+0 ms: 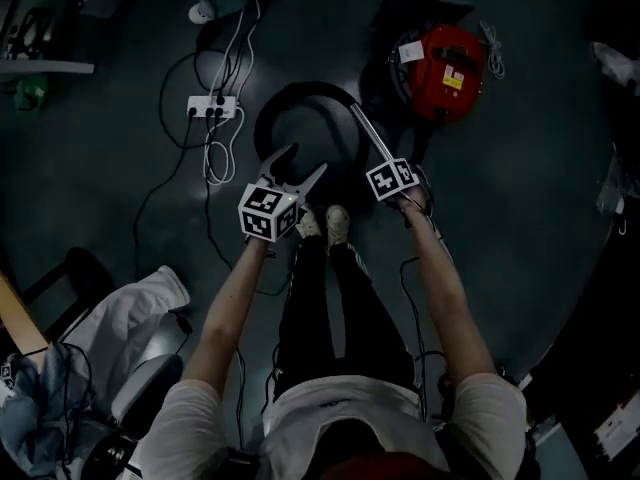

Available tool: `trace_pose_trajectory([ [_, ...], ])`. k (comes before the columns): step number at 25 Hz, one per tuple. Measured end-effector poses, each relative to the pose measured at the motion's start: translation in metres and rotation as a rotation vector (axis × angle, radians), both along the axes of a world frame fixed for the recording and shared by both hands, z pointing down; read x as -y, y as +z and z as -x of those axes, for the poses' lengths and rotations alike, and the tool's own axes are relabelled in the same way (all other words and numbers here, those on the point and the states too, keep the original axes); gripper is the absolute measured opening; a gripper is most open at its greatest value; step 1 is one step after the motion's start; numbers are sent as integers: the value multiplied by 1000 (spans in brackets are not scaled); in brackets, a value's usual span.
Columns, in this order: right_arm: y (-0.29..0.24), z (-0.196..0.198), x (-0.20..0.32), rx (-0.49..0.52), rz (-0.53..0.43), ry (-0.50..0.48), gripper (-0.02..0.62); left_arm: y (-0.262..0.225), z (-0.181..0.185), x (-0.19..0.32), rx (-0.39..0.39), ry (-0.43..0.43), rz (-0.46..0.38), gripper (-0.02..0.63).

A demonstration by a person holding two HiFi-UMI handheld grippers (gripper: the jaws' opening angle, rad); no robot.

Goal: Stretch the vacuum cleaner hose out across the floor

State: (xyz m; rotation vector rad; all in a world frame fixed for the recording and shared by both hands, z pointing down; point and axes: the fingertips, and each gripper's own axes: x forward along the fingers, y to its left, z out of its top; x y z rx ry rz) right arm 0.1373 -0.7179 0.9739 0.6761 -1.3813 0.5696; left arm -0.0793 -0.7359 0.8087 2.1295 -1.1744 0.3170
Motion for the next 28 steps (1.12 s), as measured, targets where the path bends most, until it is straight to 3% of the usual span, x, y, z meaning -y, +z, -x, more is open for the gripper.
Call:
trace_pose_trajectory([
  [5,-178,-7,38,-124,-282,-522,166,-154,10,2,81,15,-173,313],
  [9,-317,15,59,-223,-515,-919,166,-258,25,4,181,37,-343,313],
  [11,-380,32,57,-261,-616,-1089,166,-300,25,-6,196,86,-407,313],
  [14,-463,65,34,-314,-747,-1320,166,-342,16,-41,287,261,-502,313],
  [17,-528,103,-6,-344,-845,-1510,166,-373,10,-84,380,422,-598,313],
  [20,-573,144,-67,-253,-928,-1630,166,-397,10,-129,377,517,-637,313],
  [22,-596,157,-103,-274,-929,-1716,166,-410,9,-159,353,569,-635,313],
  [28,-661,199,-176,-511,-1010,-1939,166,-449,8,-248,169,682,-598,313],
])
